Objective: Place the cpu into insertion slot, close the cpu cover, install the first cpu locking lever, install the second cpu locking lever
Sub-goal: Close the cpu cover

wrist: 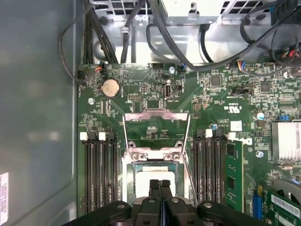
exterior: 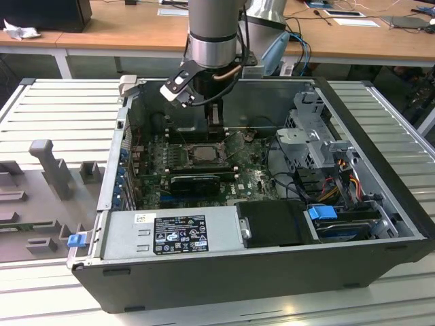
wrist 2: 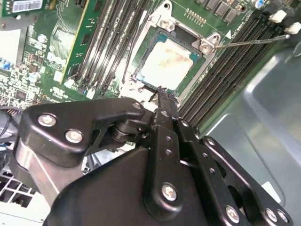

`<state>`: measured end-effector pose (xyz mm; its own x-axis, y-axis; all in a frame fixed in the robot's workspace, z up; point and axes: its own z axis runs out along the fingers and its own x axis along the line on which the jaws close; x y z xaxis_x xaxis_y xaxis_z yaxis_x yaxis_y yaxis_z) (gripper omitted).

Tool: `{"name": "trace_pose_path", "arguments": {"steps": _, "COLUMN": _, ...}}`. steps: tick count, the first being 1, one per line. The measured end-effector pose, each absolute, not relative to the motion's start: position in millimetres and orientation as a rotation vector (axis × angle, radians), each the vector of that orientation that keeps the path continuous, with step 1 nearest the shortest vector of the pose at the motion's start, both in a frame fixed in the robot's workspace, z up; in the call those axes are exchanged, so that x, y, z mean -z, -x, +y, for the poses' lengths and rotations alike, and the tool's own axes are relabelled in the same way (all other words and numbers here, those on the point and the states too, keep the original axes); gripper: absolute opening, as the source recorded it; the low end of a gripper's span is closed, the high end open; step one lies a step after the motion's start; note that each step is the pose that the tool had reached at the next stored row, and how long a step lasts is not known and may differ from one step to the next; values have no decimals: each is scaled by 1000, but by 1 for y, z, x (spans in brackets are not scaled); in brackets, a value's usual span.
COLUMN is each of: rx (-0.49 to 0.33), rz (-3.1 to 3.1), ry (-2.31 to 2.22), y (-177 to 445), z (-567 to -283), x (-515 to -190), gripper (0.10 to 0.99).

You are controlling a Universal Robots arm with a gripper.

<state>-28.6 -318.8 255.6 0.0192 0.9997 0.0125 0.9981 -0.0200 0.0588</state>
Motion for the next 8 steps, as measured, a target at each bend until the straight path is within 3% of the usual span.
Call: {"name": "trace_pose_path", "arguments": {"steps": 8, "rx": -77, "rz": 2176, "ry": -2219, "y": 17, "z": -319, "x": -258, "gripper": 106}}
